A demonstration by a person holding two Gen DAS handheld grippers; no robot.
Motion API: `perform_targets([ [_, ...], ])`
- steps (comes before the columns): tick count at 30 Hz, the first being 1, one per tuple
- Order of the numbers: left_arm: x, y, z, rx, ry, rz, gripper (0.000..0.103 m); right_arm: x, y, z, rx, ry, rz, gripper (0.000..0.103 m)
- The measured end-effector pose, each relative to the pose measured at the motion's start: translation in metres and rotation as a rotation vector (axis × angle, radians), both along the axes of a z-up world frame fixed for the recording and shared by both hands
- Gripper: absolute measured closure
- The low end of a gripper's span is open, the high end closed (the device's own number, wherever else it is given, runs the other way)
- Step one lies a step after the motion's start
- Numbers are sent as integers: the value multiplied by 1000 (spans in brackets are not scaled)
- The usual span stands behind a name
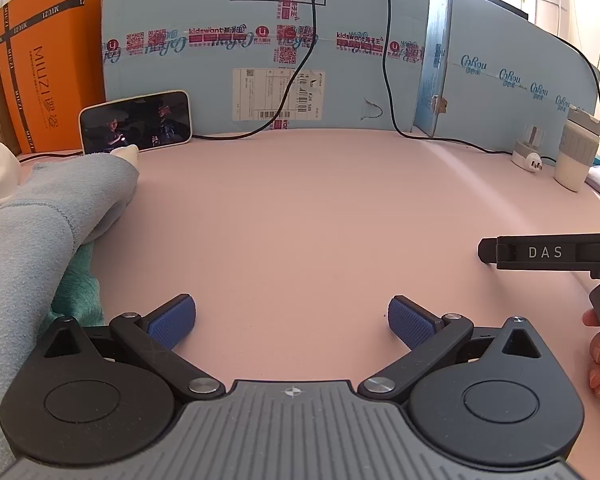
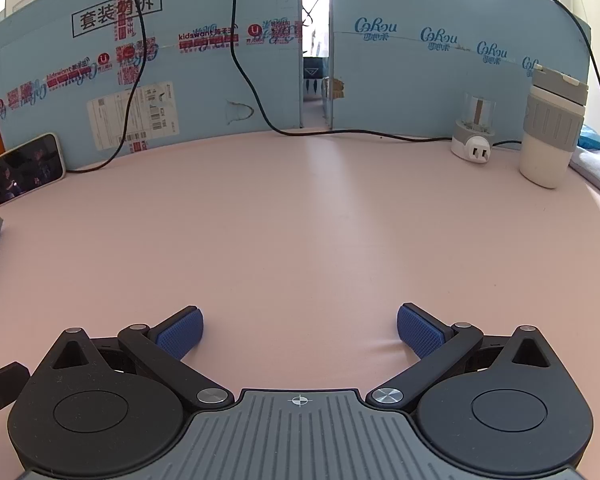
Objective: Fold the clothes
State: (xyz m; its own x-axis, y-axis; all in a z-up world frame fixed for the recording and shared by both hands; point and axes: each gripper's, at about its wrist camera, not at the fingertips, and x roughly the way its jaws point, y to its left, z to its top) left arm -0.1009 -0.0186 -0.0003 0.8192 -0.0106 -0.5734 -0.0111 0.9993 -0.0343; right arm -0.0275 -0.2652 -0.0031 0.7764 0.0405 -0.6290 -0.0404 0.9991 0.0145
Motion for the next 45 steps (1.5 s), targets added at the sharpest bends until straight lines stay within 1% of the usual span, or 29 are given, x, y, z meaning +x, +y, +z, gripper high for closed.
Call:
perform_targets([
  [6, 1, -3, -1, 22, 8, -1, 0, 1, 2, 0, -8, 2, -2, 0],
  [19, 5, -4, -1, 30, 19, -2, 0, 2, 4, 1, -14, 1, -5, 0],
  [24, 24, -10, 1, 34, 41, -20, 0, 2, 4, 1, -11, 0, -7, 0],
  [29, 39, -14, 0, 39, 46, -3, 0, 2, 3, 1, -5, 0, -7, 0],
  [34, 39, -17, -1, 52, 43, 1, 0, 2, 3, 1, -5, 0, -7, 0],
  [45, 38, -16, -1, 49, 47, 5, 0, 2, 2, 1, -1, 0, -6, 0],
])
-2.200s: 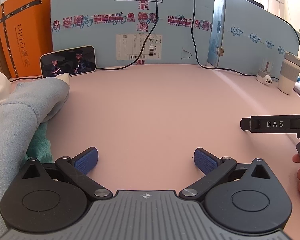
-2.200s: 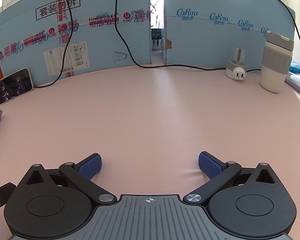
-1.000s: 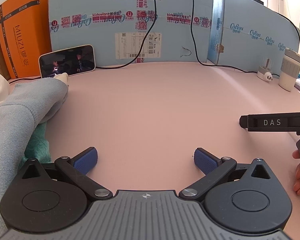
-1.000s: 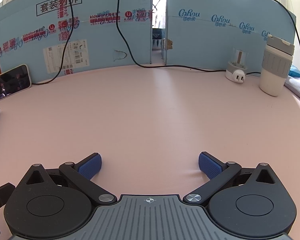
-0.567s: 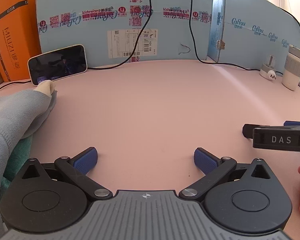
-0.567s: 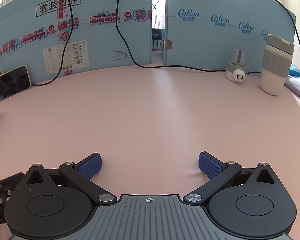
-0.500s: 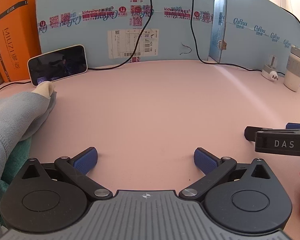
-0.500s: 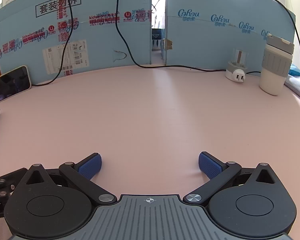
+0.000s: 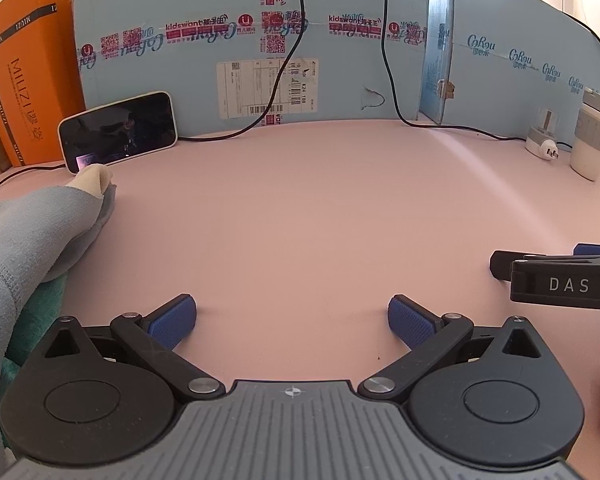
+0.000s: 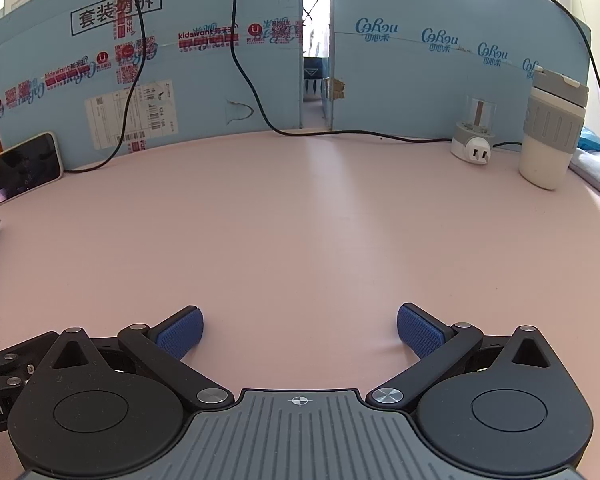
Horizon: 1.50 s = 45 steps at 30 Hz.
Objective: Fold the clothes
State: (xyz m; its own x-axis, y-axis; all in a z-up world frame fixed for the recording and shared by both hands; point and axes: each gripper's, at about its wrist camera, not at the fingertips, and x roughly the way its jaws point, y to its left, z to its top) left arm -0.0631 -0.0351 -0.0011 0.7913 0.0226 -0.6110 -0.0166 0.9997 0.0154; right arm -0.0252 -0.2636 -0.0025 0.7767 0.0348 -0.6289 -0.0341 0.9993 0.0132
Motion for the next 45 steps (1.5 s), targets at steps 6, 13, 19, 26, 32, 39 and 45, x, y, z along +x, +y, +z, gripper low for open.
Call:
perform_targets([
  [6, 1, 0, -1, -3, 3, 0, 0, 1, 0, 0, 1, 1, 0, 0],
  [13, 1, 0, -1, -10, 4, 1, 0, 1, 0, 0, 2, 0, 0, 0],
  [19, 1, -1, -1, -9, 1, 0, 0, 0, 0, 0, 3, -1, 0, 0],
  [26, -17, -2, 8, -9, -84, 13, 0, 0, 0, 0, 6, -1, 0, 0],
  [32, -65, -11, 34, 41, -270, -30, 0, -1, 0, 0, 10, -1, 0, 0],
  [39, -97, 28, 49, 98, -317, 136, 0, 0, -1, 0, 12, -1, 0, 0],
  [45, -100, 69, 67, 101, -341, 241, 0, 0, -1, 1, 12, 0, 0, 0],
])
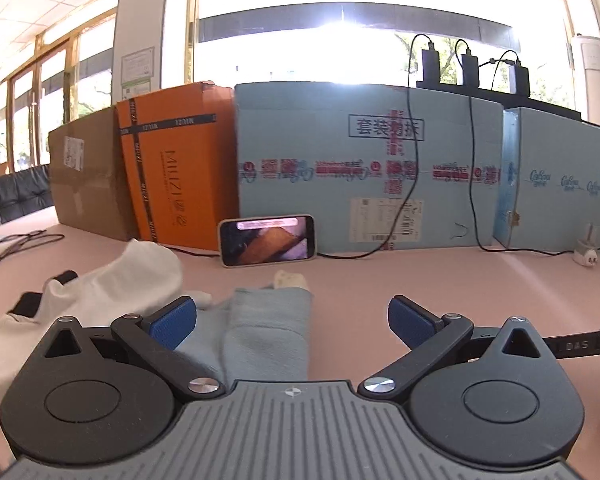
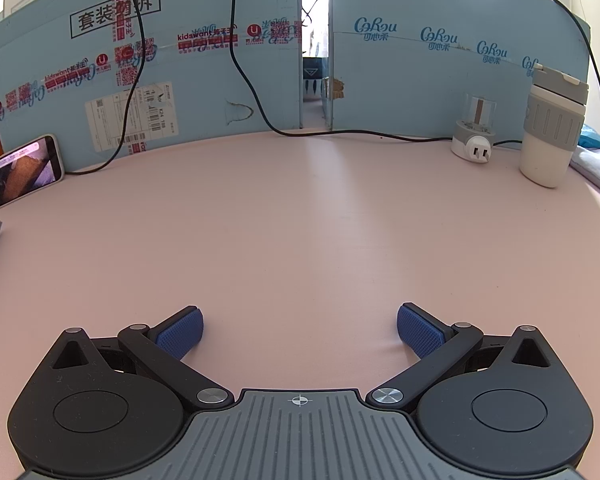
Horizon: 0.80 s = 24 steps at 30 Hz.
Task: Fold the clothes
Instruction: 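Lower the left gripper onto the grey sweatshirt sleeve and close on it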
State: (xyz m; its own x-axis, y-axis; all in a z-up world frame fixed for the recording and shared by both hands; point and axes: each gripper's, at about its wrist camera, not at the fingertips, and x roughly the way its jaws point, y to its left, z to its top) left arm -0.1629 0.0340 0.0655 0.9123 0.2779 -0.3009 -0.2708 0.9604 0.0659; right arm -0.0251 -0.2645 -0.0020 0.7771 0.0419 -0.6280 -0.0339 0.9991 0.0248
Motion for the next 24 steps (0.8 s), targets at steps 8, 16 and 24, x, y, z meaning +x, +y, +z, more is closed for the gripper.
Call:
perform_targets([
  [8, 29, 27, -29, 73, 194, -5, 0, 0, 0, 0, -1, 0, 0, 0],
  [16, 27, 9, -37, 131, 137, -54, 4, 0, 0, 0, -1, 0, -1, 0],
  [24, 28, 8, -41, 124, 137, -66, 55, 0, 0, 0, -2, 1, -1, 0],
])
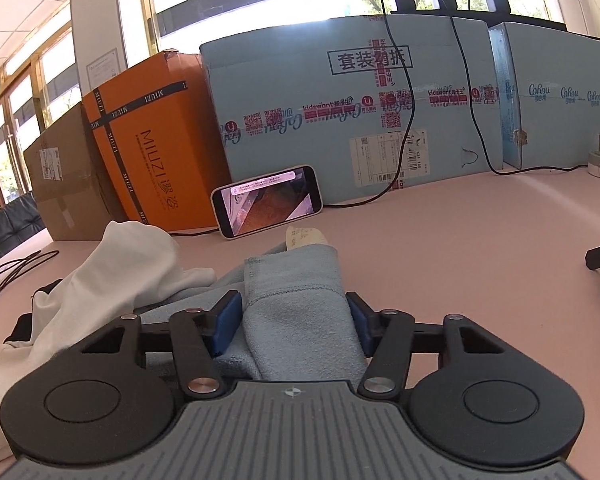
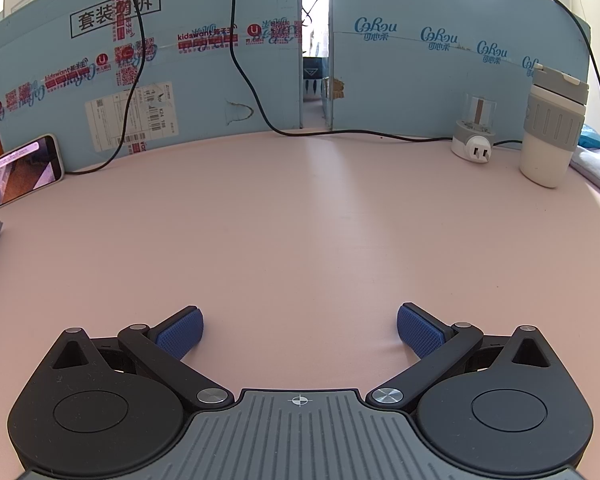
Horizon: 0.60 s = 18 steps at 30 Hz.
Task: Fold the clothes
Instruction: 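Lower the left gripper onto the grey sweatshirt sleeve and close on it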
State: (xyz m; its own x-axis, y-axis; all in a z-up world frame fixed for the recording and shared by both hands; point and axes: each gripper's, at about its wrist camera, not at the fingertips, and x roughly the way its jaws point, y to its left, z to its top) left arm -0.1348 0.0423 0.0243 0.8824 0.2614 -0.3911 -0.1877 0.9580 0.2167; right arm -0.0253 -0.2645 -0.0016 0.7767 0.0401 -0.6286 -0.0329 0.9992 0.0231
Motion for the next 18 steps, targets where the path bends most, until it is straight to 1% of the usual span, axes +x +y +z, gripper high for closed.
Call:
perform_targets([
  [1, 0, 1, 0, -2, 0, -1, 59, 0, 0, 0, 0, 0, 0, 0],
  [3, -2, 3, 2, -12, -3, -9, 72, 0, 0, 0, 0, 0, 0, 0],
  [4, -3, 4, 3, -21, -4, -13, 75, 0, 0, 0, -1, 0, 0, 0],
  [5, -5, 7, 4, -37, -4, -21, 82, 0, 0, 0, -1, 1, 0, 0],
  [6, -6, 9, 6, -53, -4, -28, 86, 0, 0, 0, -2, 1, 0, 0],
  [8, -8, 13, 9, -69, 0, -40, 87, 0, 0, 0, -6, 2, 0, 0],
  [12, -18, 21, 15, -86, -17, -51, 88, 0, 1, 0, -9, 3, 0, 0],
  [15, -25, 29, 20, -127, -29, -52, 88, 1, 5, 0, -29, 2, 1, 0],
  [18, -33, 36, 25, -169, -38, -72, 88, 2, 4, 1, -19, 7, 2, 0],
])
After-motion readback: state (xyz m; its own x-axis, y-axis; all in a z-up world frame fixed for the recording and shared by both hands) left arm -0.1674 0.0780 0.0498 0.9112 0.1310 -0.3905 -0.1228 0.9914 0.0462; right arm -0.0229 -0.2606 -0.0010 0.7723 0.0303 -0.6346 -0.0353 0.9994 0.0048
